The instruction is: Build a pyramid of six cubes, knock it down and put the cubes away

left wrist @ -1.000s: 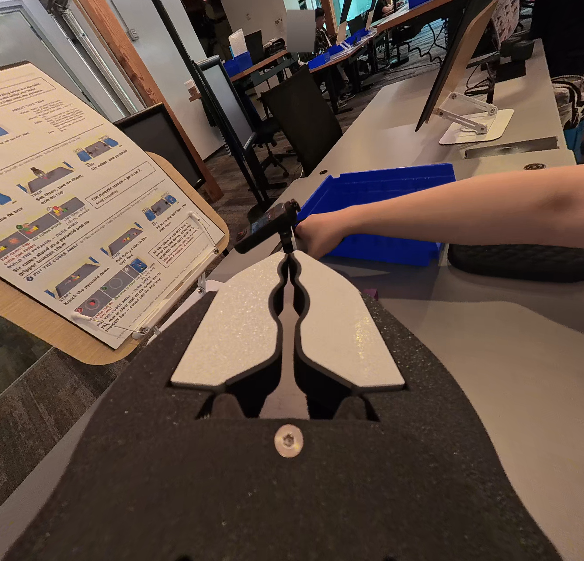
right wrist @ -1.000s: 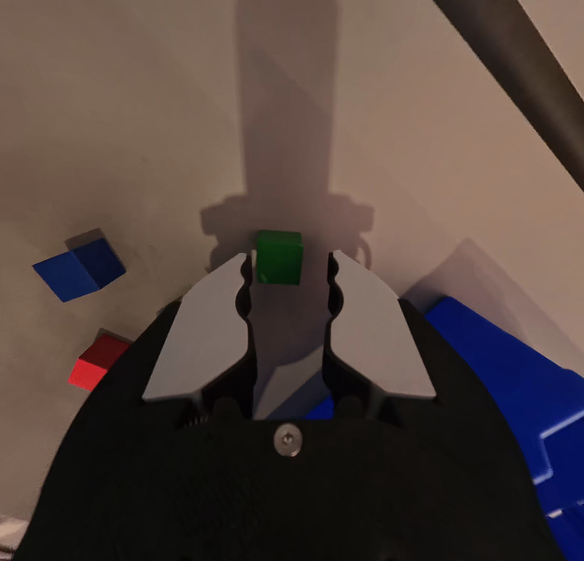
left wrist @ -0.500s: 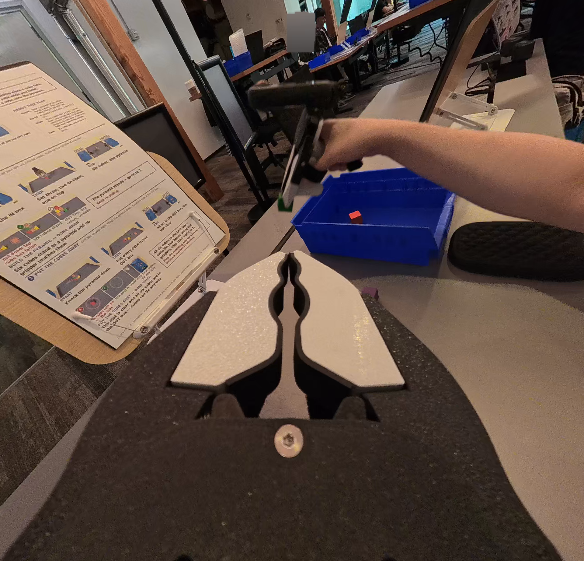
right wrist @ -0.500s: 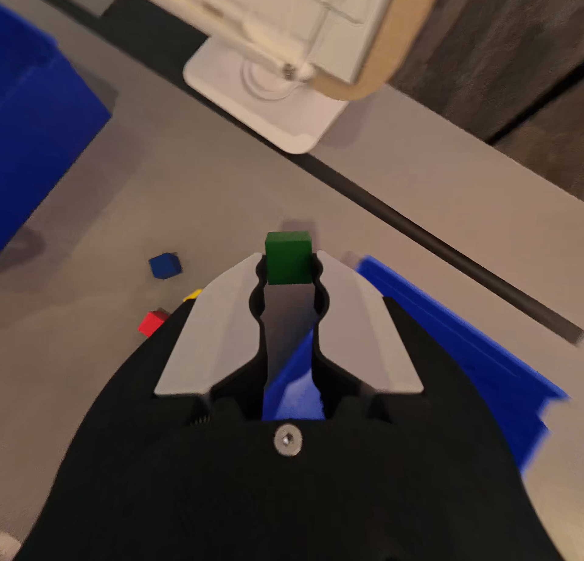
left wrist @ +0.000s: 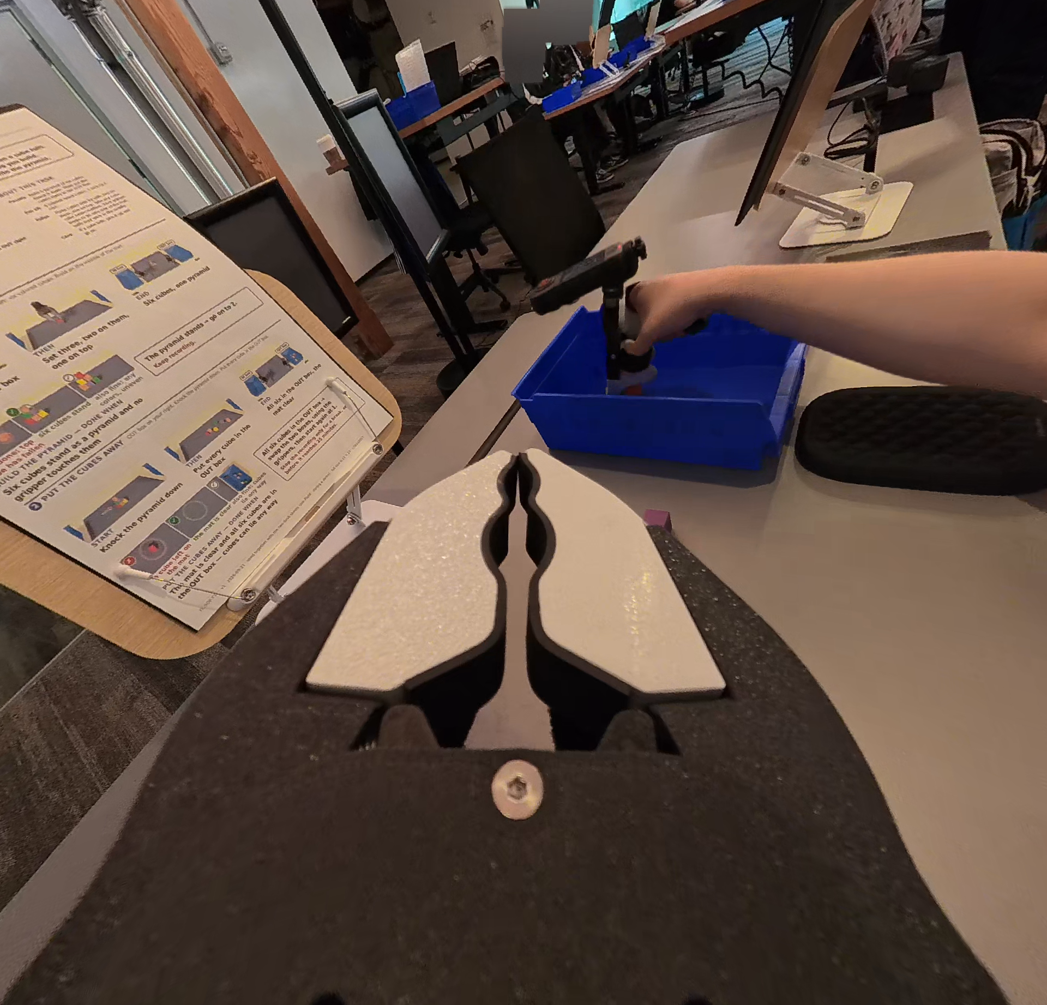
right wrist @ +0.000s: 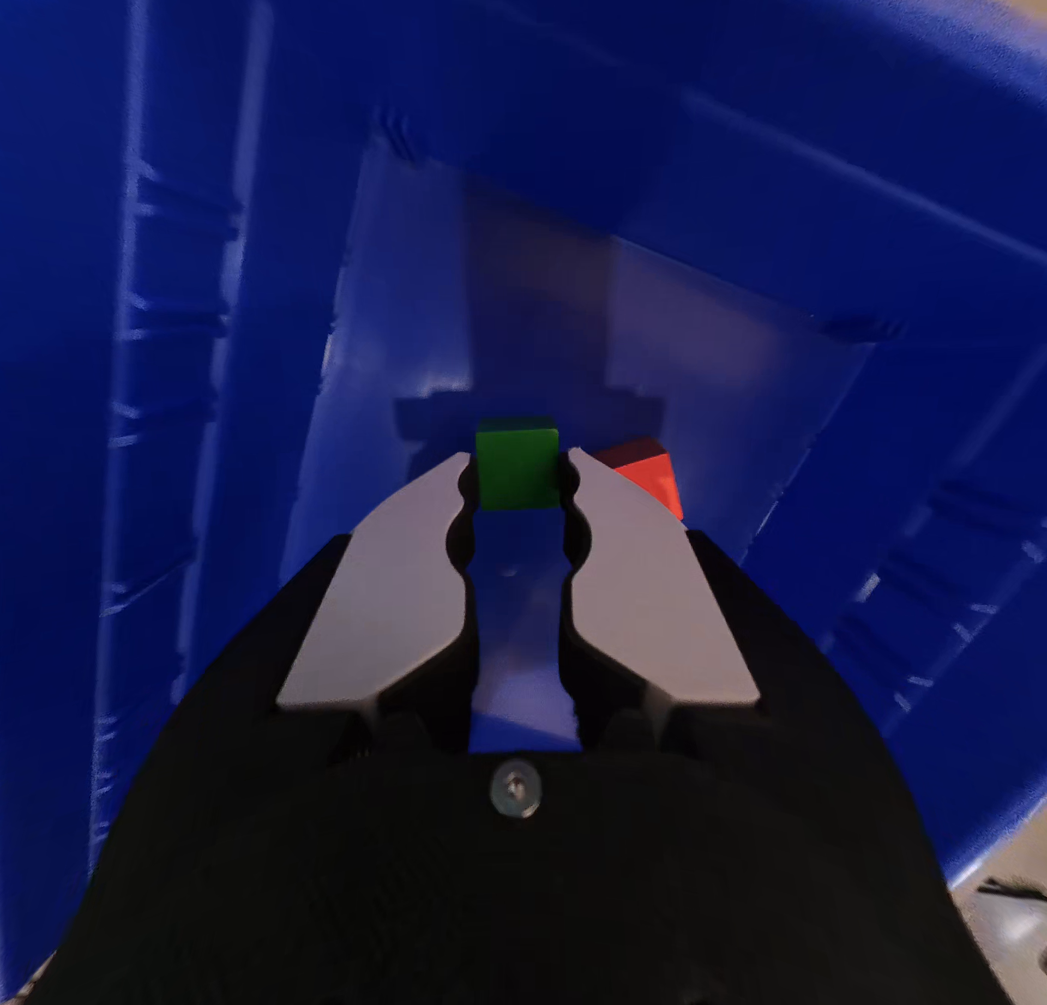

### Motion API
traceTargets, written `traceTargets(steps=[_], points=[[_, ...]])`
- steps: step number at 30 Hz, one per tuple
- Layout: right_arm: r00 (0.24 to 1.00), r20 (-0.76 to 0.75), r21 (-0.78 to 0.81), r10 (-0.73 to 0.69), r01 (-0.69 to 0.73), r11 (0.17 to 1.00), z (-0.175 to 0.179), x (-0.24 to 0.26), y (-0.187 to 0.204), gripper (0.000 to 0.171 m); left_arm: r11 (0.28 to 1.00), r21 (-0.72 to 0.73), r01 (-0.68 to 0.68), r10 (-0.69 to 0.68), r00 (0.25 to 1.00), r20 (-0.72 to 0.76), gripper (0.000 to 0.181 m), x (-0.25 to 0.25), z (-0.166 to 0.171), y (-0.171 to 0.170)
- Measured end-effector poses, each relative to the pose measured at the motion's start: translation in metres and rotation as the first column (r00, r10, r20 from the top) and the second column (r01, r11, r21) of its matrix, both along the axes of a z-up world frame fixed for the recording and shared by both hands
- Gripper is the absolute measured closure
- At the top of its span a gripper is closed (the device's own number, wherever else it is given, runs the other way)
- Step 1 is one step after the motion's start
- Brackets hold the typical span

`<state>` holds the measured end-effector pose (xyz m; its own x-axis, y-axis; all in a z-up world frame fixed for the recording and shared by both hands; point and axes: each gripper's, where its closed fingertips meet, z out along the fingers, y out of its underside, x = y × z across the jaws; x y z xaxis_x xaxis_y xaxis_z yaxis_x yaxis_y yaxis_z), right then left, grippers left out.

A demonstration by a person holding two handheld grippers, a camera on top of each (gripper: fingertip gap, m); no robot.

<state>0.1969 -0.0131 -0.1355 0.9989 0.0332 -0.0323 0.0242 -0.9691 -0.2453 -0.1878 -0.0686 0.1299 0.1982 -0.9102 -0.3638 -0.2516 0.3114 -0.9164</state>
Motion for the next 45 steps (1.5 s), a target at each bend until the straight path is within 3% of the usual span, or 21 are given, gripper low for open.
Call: traceTargets(steps=[6,10,12,14,16,19,22,25,29,30,34,37,40,43,45], points=[[0.999,0.038,0.034,0.008,-0.009,0.999,0.005,0.004,0.003,0.133,1.0,-0.003,-0.002,0.002,1.0,-0.005,0.181,0.0,-0.001,0.002],[0.994,0.091,0.276,0.061,-0.084,0.958,0.076,-0.024,0.023,0.133,1.0,-0.003,-0.005,0.005,1.0,-0.003,0.181,0.0,-0.001,0.003],[0.979,0.157,0.407,0.129,-0.183,0.895,0.12,-0.058,0.031,0.134,1.0,-0.005,-0.008,0.008,1.0,-0.006,0.181,0.0,-0.002,0.005],[0.947,0.184,0.455,0.263,-0.319,0.831,0.142,-0.109,0.032,0.134,1.0,-0.007,-0.01,0.01,1.0,-0.012,0.181,0.001,-0.004,0.006],[0.891,0.131,0.399,0.435,-0.449,0.799,0.132,-0.163,0.024,0.134,1.0,-0.008,-0.01,0.01,1.0,-0.021,0.181,0.003,-0.006,0.006],[0.772,0.076,0.269,0.631,-0.625,0.733,0.088,-0.216,0.017,0.134,1.0,-0.001,-0.006,0.006,0.999,-0.031,0.181,0.004,-0.007,0.003],[0.686,0.109,0.075,0.719,-0.727,0.682,0.036,-0.22,0.013,0.134,1.0,0.006,0.0,0.0,0.999,-0.039,0.181,0.005,-0.008,0.0],[0.653,0.08,0.025,0.753,-0.757,0.653,0.009,-0.229,0.013,0.133,1.0,0.008,0.007,-0.007,0.999,-0.037,0.181,0.005,-0.007,-0.002],[0.633,0.162,-0.08,0.757,-0.756,0.65,-0.01,-0.219,0.019,0.135,1.0,0.007,0.009,-0.008,0.999,-0.038,0.181,0.004,-0.007,-0.001],[0.635,0.161,-0.09,0.756,-0.753,0.652,-0.012,-0.218,0.019,0.142,1.0,0.006,0.007,-0.007,0.999,-0.039,0.181,0.004,-0.008,0.0],[0.65,0.09,-0.054,0.754,-0.753,0.656,-0.006,-0.224,0.015,0.144,1.0,0.006,0.007,-0.006,0.999,-0.037,0.181,0.003,-0.007,0.001],[0.669,0.132,0.084,0.732,-0.743,0.664,0.033,-0.227,0.019,0.144,1.0,0.006,0.006,-0.005,0.999,-0.035,0.181,0.002,-0.006,0.001],[0.73,0.204,0.305,0.652,-0.68,0.667,0.101,-0.216,0.02,0.144,1.0,0.006,0.003,-0.003,0.999,-0.035,0.181,0.001,-0.006,0.002],[0.822,0.282,0.413,0.494,-0.569,0.711,0.15,-0.162,0.01,0.144,1.0,0.01,0.0,0.0,1.0,-0.03,0.181,0.0,-0.005,0.002],[0.882,0.304,0.417,0.36,-0.463,0.782,0.156,-0.111,0.002,0.144,1.0,0.009,-0.001,0.001,1.0,-0.028,0.181,0.0,-0.004,0.002]])
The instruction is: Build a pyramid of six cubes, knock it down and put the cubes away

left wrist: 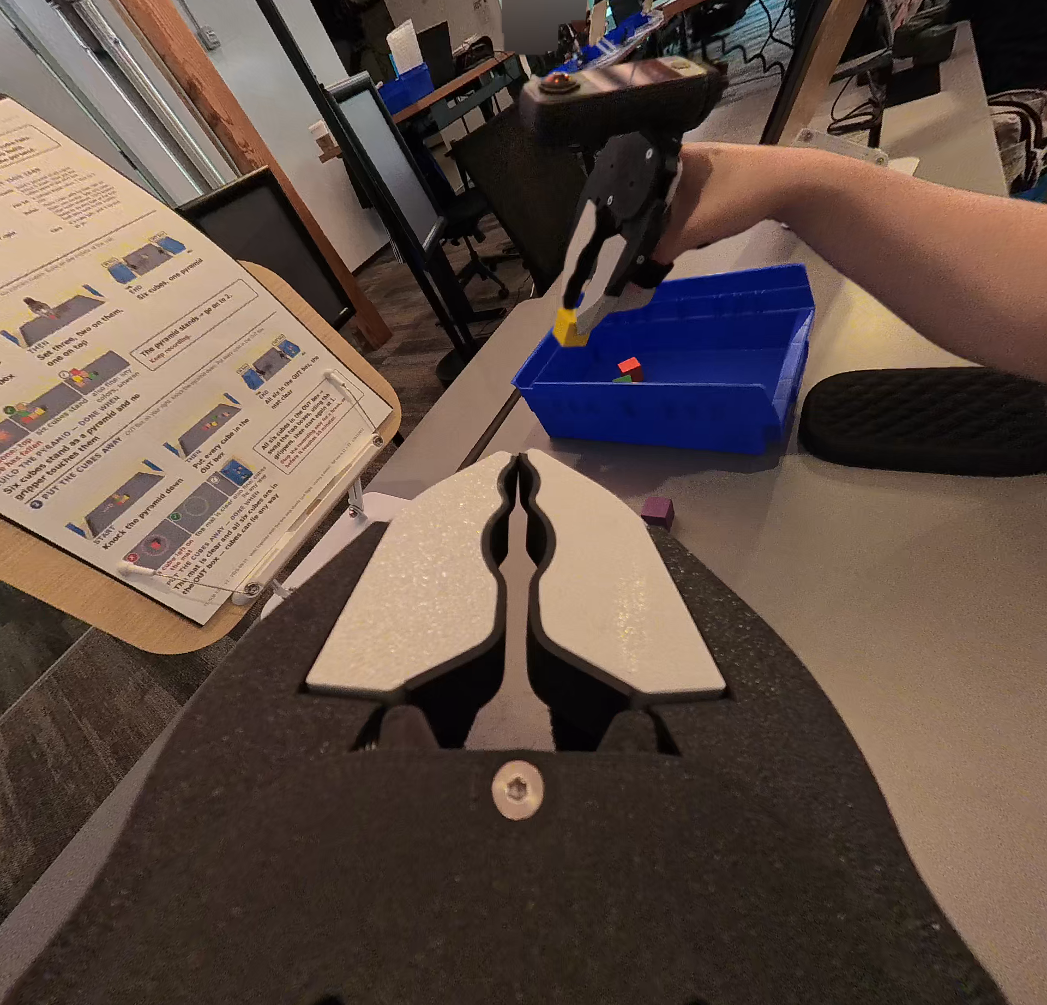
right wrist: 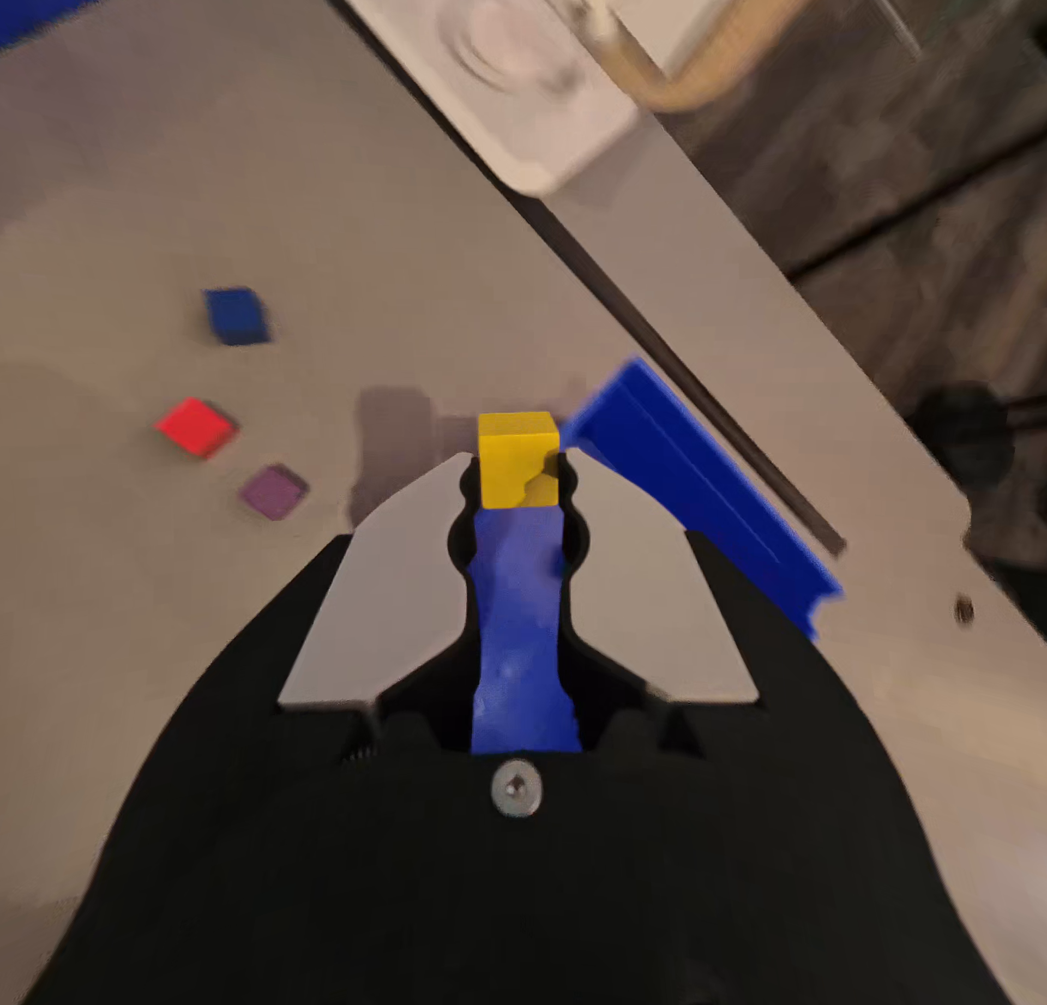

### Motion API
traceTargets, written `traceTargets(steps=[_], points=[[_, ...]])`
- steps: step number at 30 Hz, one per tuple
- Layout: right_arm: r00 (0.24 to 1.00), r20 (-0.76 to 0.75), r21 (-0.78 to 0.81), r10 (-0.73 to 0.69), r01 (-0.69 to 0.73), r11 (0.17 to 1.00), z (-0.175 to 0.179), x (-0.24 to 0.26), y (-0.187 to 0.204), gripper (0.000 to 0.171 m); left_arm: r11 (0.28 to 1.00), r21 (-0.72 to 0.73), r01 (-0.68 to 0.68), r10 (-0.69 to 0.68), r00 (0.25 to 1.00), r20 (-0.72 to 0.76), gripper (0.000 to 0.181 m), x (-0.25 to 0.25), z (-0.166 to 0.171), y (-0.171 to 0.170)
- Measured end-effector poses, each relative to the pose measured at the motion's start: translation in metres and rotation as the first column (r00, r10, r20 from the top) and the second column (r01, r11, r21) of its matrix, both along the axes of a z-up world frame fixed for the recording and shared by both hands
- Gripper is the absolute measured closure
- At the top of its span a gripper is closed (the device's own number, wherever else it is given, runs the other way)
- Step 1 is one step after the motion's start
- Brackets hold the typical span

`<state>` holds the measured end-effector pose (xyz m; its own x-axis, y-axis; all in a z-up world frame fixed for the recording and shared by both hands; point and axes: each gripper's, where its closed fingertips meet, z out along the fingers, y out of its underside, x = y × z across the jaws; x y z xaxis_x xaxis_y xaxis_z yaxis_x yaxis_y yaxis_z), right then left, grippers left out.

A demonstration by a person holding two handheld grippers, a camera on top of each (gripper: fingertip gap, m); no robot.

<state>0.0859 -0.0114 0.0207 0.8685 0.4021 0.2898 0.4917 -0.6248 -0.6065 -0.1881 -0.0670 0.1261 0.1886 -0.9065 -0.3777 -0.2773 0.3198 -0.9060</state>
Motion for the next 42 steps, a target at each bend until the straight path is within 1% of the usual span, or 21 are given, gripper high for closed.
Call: traceTargets(steps=[2,5,8,11,13,15,18,20,22,23,24,25,26,27,28,30,34,38,39,40,42], points=[[0.989,-0.007,-0.084,-0.145,0.144,0.986,-0.019,0.047,-0.012,0.144,1.0,-0.001,0.002,-0.002,1.0,0.001,0.181,0.0,0.0,-0.001],[0.952,0.009,-0.274,-0.305,0.296,0.915,-0.073,0.099,-0.032,0.143,1.0,0.001,0.006,-0.006,1.0,-0.007,0.181,0.002,-0.001,-0.003],[0.924,0.05,-0.421,-0.38,0.365,0.83,-0.123,0.125,-0.053,0.143,1.0,0.004,0.012,-0.012,1.0,-0.024,0.181,0.004,-0.005,-0.005],[0.919,0.075,-0.472,-0.387,0.375,0.798,-0.151,0.135,-0.062,0.143,1.0,-0.002,0.014,-0.014,0.999,-0.038,0.181,0.008,-0.008,-0.004],[0.914,0.09,-0.489,-0.397,0.387,0.782,-0.159,0.14,-0.065,0.143,1.0,-0.008,0.014,-0.015,0.999,-0.049,0.181,0.01,-0.012,-0.003],[0.902,0.089,-0.465,-0.423,0.413,0.783,-0.155,0.144,-0.063,0.138,1.0,-0.01,0.013,-0.013,0.998,-0.06,0.181,0.011,-0.015,-0.002],[0.904,0.031,-0.346,-0.426,0.409,0.844,-0.12,0.134,-0.05,0.135,1.0,-0.009,0.007,-0.008,0.998,-0.065,0.181,0.012,-0.016,0.0],[0.948,-0.059,-0.209,-0.311,0.293,0.933,-0.078,0.096,-0.034,0.132,1.0,-0.011,0.006,-0.007,0.998,-0.063,0.181,0.012,-0.016,0.001],[0.986,-0.147,-0.063,-0.085,0.076,0.995,-0.037,0.034,-0.024,0.132,1.0,-0.012,0.005,-0.005,0.998,-0.066,0.181,0.013,-0.017,0.002],[0.983,-0.172,-0.031,0.062,-0.068,0.997,-0.024,-0.003,-0.026,0.132,1.0,-0.013,0.004,-0.005,0.998,-0.069,0.181,0.013,-0.018,0.002],[0.956,-0.177,-0.035,0.236,-0.245,0.969,-0.019,-0.04,-0.035,0.132,1.0,-0.013,0.003,-0.004,0.997,-0.073,0.181,0.013,-0.018,0.003],[0.895,-0.149,-0.069,0.421,-0.434,0.898,-0.024,-0.074,-0.05,0.13,1.0,-0.014,0.003,-0.004,0.997,-0.076,0.181,0.014,-0.019,0.003],[0.815,-0.078,-0.113,0.573,-0.579,0.808,-0.036,-0.096,-0.063,0.129,1.0,-0.014,0.004,-0.005,0.997,-0.079,0.181,0.014,-0.02,0.002],[0.75,0.011,-0.162,0.662,-0.652,0.741,-0.051,-0.107,-0.068,0.131,1.0,-0.012,0.007,-0.008,0.997,-0.081,0.181,0.014,-0.02,0.001],[0.713,0.076,-0.231,0.697,-0.667,0.708,-0.067,-0.112,-0.068,0.132,1.0,-0.009,0.011,-0.012,0.996,-0.085,0.181,0.015,-0.021,0.0],[0.698,0.077,-0.392,0.712,-0.635,0.666,-0.1,-0.116,-0.071,0.132,1.0,0.002,0.018,-0.018,0.996,-0.09,0.181,0.016,-0.022,-0.003],[0.685,0.099,-0.519,0.722,-0.584,0.625,-0.142,-0.112,-0.06,0.132,0.999,0.012,0.03,-0.029,0.994,-0.105,0.181,0.019,-0.024,-0.008],[0.679,0.125,-0.603,0.724,-0.527,0.599,-0.165,-0.102,-0.055,0.131,0.999,0.02,0.027,-0.025,0.993,-0.113,0.181,0.018,-0.024,-0.007],[0.676,0.132,-0.613,0.725,-0.519,0.596,-0.169,-0.101,-0.054,0.132,0.999,0.019,0.027,-0.025,0.994,-0.11,0.181,0.018,-0.024,-0.007],[0.674,0.136,-0.62,0.726,-0.514,0.593,-0.171,-0.1,-0.054,0.142,1.0,0.018,0.026,-0.024,0.994,-0.107,0.181,0.017,-0.023,-0.006],[0.669,0.124,-0.621,0.733,-0.524,0.583,-0.167,-0.101,-0.056,0.143,1.0,0.017,0.023,-0.021,0.995,-0.099,0.181,0.016,-0.021,-0.005]])
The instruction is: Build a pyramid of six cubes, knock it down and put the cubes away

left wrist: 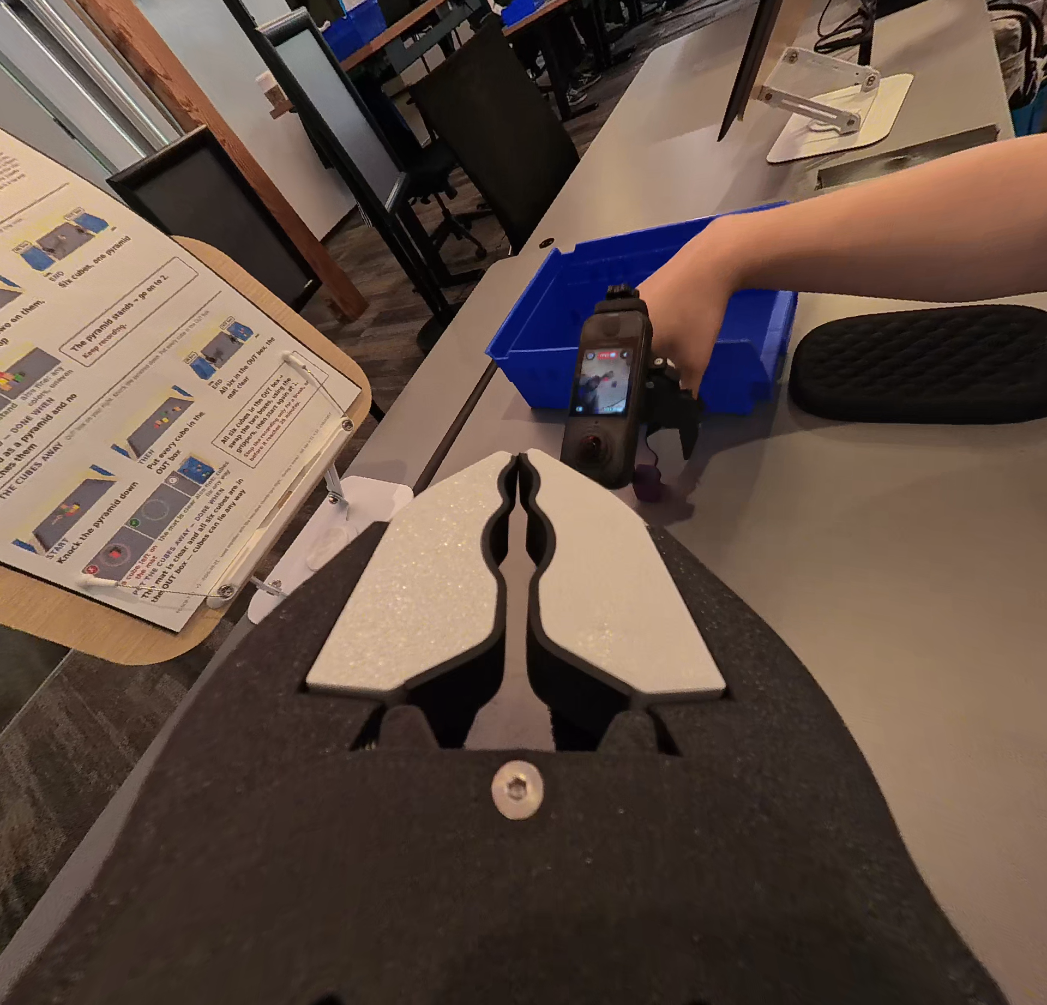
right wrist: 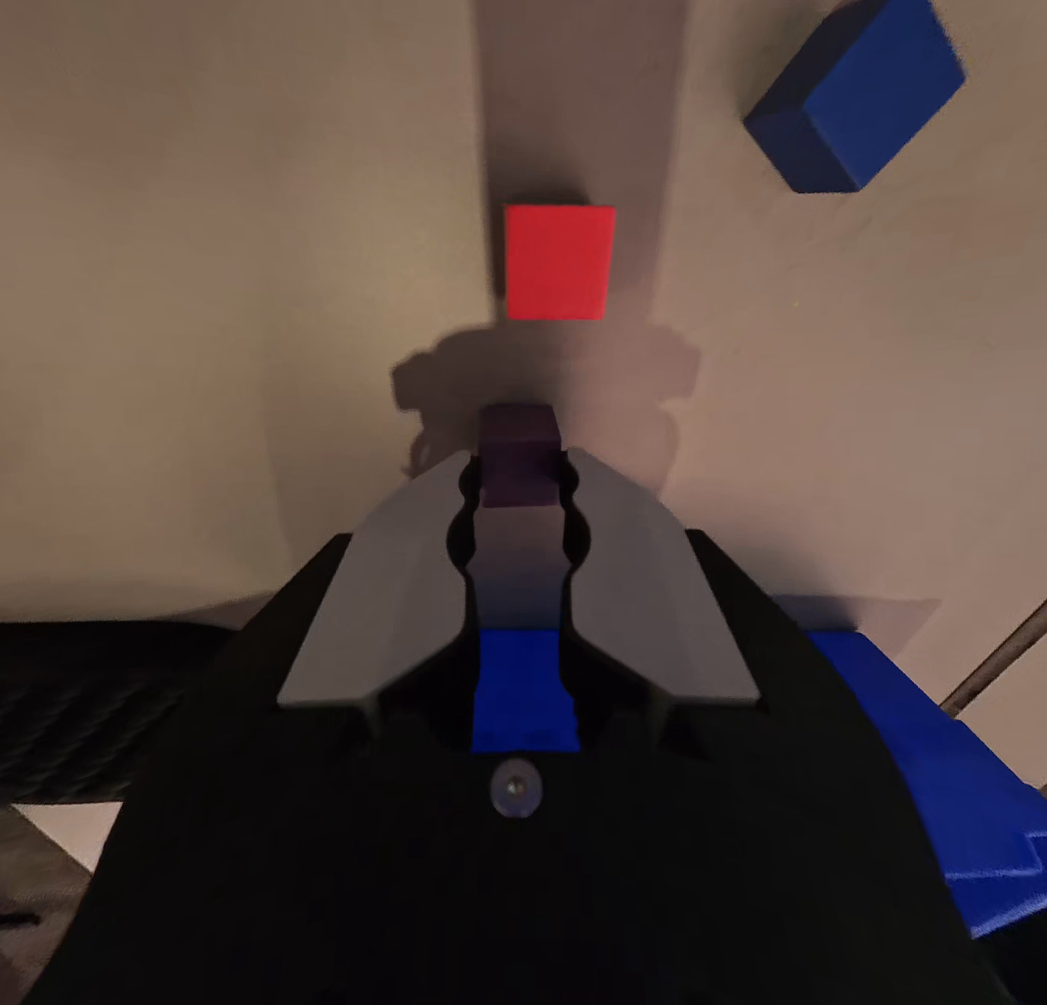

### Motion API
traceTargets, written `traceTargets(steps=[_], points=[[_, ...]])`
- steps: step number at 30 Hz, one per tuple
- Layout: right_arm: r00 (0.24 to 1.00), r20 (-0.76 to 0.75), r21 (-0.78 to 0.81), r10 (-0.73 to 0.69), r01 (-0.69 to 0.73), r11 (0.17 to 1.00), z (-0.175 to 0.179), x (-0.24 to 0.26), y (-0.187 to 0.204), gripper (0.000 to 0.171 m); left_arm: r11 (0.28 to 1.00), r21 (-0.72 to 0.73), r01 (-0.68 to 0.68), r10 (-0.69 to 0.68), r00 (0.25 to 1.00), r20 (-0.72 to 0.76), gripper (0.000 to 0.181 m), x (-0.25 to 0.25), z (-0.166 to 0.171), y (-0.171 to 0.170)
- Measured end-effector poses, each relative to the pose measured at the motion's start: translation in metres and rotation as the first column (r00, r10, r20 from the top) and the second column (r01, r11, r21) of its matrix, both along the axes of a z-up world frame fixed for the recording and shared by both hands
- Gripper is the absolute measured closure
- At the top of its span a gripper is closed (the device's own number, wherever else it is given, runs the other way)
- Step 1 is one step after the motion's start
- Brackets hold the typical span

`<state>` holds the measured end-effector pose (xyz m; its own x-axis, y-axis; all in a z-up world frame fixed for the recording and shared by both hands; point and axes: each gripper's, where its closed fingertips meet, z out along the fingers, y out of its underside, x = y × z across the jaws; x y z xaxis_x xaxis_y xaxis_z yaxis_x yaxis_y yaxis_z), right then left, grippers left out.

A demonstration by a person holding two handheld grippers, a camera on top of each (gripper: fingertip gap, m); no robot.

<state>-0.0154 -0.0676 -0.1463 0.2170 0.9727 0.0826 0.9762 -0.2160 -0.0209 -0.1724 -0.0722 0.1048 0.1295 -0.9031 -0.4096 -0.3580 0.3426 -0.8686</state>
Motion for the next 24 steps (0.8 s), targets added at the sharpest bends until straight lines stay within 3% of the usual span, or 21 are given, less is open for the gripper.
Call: traceTargets(steps=[2,4,7,9,12,15,19,24], points=[[0.995,-0.097,0.065,0.008,-0.002,0.998,0.024,-0.01,0.002,0.143,1.0,0.0,-0.004,0.004,1.0,0.008,0.181,-0.002,0.002,0.001],[0.964,-0.266,0.198,0.012,0.043,0.979,0.069,-0.018,0.011,0.143,1.0,0.0,-0.006,0.006,1.0,0.019,0.181,-0.005,0.005,0.002],[0.851,-0.526,0.397,-0.005,0.25,0.883,0.152,0.002,0.028,0.143,1.0,0.0,-0.011,0.011,0.999,0.036,0.181,-0.008,0.009,0.002],[0.76,-0.637,0.375,-0.13,0.453,0.809,0.179,0.045,0.034,0.143,1.0,0.002,-0.013,0.012,0.999,0.04,0.181,-0.01,0.011,0.002],[0.688,-0.548,0.331,-0.475,0.7,0.633,0.156,0.139,0.028,0.143,1.0,0.009,-0.012,0.012,0.999,0.04,0.181,-0.011,0.012,0.0],[0.594,-0.402,0.175,-0.696,0.796,0.579,0.097,0.179,0.004,0.143,1.0,0.011,-0.006,0.005,0.999,0.041,0.181,-0.01,0.013,-0.002],[0.597,-0.262,0.072,-0.758,0.796,0.601,0.032,0.187,-0.008,0.142,1.0,0.01,0.0,0.0,1.0,0.03,0.181,-0.008,0.01,-0.003],[0.58,-0.222,0.09,-0.784,0.813,0.576,0.01,0.193,-0.002,0.139,1.0,0.008,0.002,-0.002,1.0,0.017,0.181,-0.005,0.006,-0.004]])
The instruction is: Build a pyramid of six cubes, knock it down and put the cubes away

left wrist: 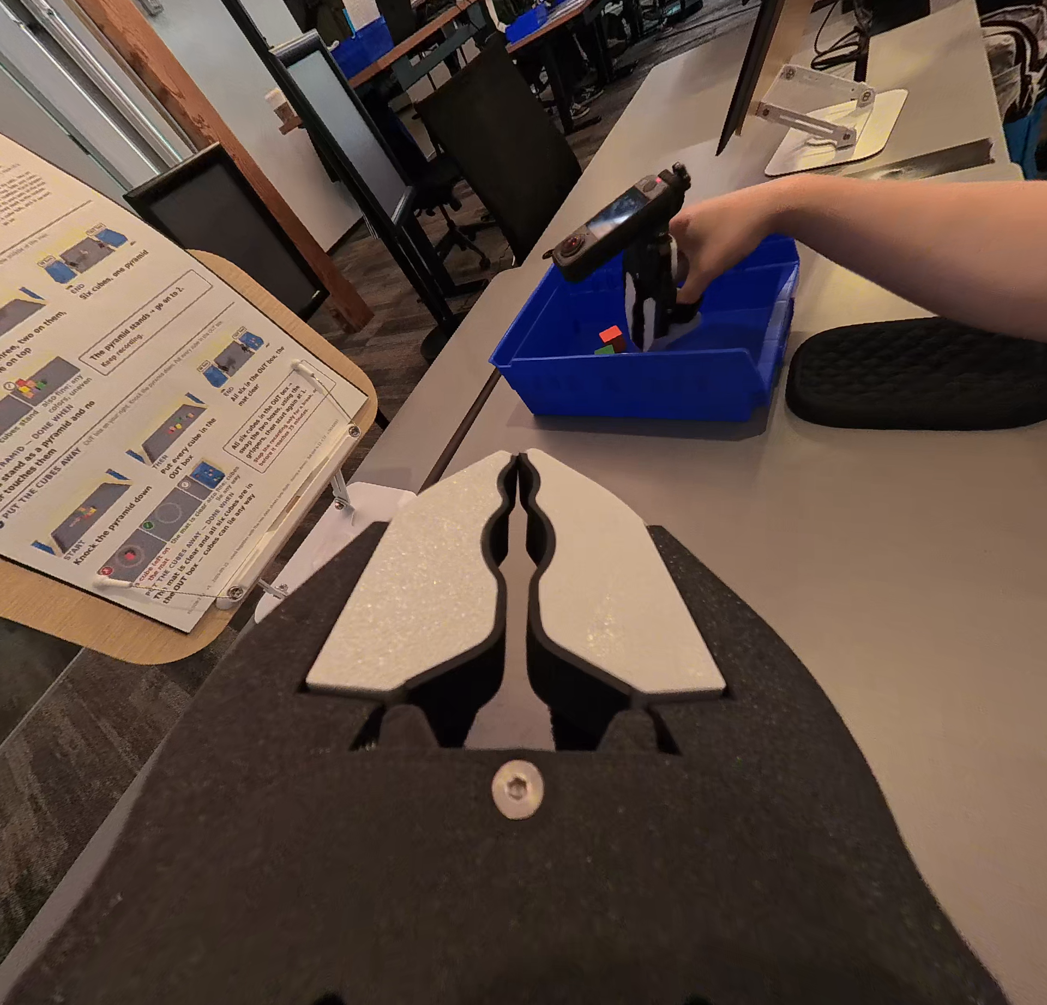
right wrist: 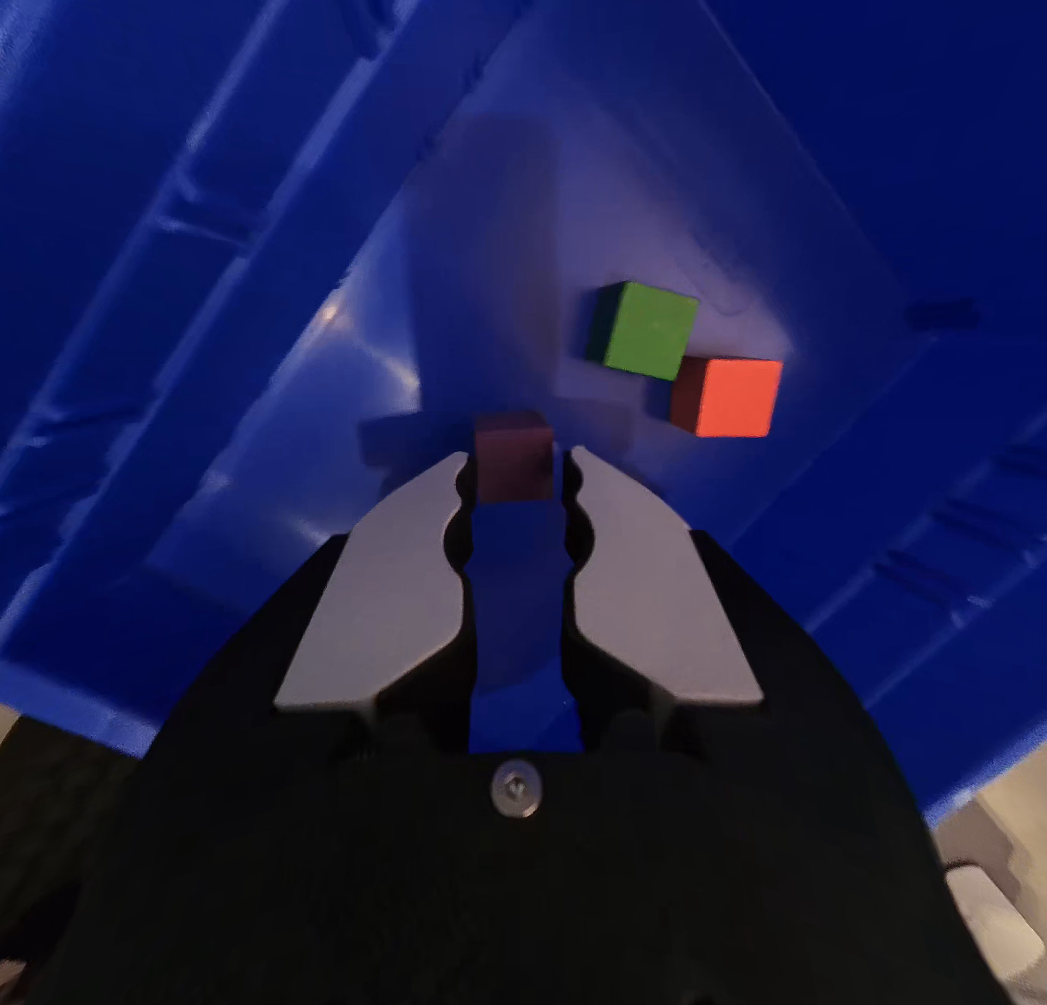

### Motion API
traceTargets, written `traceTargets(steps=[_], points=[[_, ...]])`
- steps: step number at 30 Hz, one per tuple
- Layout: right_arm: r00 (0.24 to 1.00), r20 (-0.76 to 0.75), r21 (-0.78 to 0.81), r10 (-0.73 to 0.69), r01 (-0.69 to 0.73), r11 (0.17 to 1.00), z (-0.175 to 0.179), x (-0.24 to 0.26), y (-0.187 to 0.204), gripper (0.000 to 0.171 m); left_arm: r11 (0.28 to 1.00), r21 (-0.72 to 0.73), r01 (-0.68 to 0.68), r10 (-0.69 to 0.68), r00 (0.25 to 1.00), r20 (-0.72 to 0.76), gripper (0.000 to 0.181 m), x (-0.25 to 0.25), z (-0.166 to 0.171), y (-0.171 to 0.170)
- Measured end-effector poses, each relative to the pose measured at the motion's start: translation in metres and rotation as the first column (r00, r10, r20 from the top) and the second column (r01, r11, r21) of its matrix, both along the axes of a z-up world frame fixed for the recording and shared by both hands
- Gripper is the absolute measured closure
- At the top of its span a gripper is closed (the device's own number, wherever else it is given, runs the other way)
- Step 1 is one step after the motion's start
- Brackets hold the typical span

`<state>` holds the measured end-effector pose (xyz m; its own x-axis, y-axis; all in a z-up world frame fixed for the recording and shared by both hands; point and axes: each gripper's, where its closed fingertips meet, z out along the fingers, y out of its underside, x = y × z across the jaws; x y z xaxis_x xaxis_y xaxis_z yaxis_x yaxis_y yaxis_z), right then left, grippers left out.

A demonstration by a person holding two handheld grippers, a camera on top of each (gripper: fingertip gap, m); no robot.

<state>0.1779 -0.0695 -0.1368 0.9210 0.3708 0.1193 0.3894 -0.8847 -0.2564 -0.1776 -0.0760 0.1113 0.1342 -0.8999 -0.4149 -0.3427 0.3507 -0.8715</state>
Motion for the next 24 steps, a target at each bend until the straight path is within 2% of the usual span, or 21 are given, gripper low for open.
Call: traceTargets(steps=[3,5,6,8,10,13,16,19,24], points=[[0.997,-0.016,0.105,-0.071,0.072,0.992,0.029,0.003,0.01,0.136,1.0,-0.001,-0.001,0.001,1.0,0.002,0.181,0.0,0.0,0.001],[0.996,-0.046,0.278,-0.076,0.086,0.957,0.075,-0.009,0.022,0.137,1.0,-0.005,-0.003,0.003,1.0,0.007,0.181,-0.001,0.001,0.002],[0.997,-0.077,0.384,-0.032,0.059,0.922,0.104,-0.026,0.029,0.136,1.0,-0.005,-0.005,0.005,1.0,0.007,0.181,-0.001,0.001,0.003],[0.978,-0.141,0.542,0.154,-0.054,0.839,0.154,-0.082,0.034,0.135,1.0,-0.006,-0.009,0.009,1.0,0.004,0.181,0.0,0.0,0.005],[0.922,-0.144,0.558,0.359,-0.224,0.799,0.167,-0.142,0.026,0.135,1.0,-0.009,-0.01,0.01,1.0,-0.002,0.181,0.001,-0.002,0.005],[0.834,-0.087,0.394,0.544,-0.473,0.788,0.128,-0.204,0.016,0.13,1.0,-0.003,-0.009,0.009,1.0,-0.015,0.181,0.002,-0.004,0.004],[0.732,0.001,0.23,0.681,-0.663,0.712,0.069,-0.237,0.013,0.128,1.0,0.006,-0.004,0.004,1.0,-0.02,0.181,0.002,-0.004,0.001],[0.69,0.067,0.106,0.721,-0.723,0.682,0.026,-0.248,0.018,0.127,1.0,0.008,-0.002,0.002,1.0,-0.013,0.181,0.001,-0.002,-0.001],[0.697,0.05,0.017,0.715,-0.717,0.697,-0.005,-0.254,0.029,0.127,1.0,0.006,-0.004,0.004,1.0,0.0,0.181,-0.003,0.001,0.0]])
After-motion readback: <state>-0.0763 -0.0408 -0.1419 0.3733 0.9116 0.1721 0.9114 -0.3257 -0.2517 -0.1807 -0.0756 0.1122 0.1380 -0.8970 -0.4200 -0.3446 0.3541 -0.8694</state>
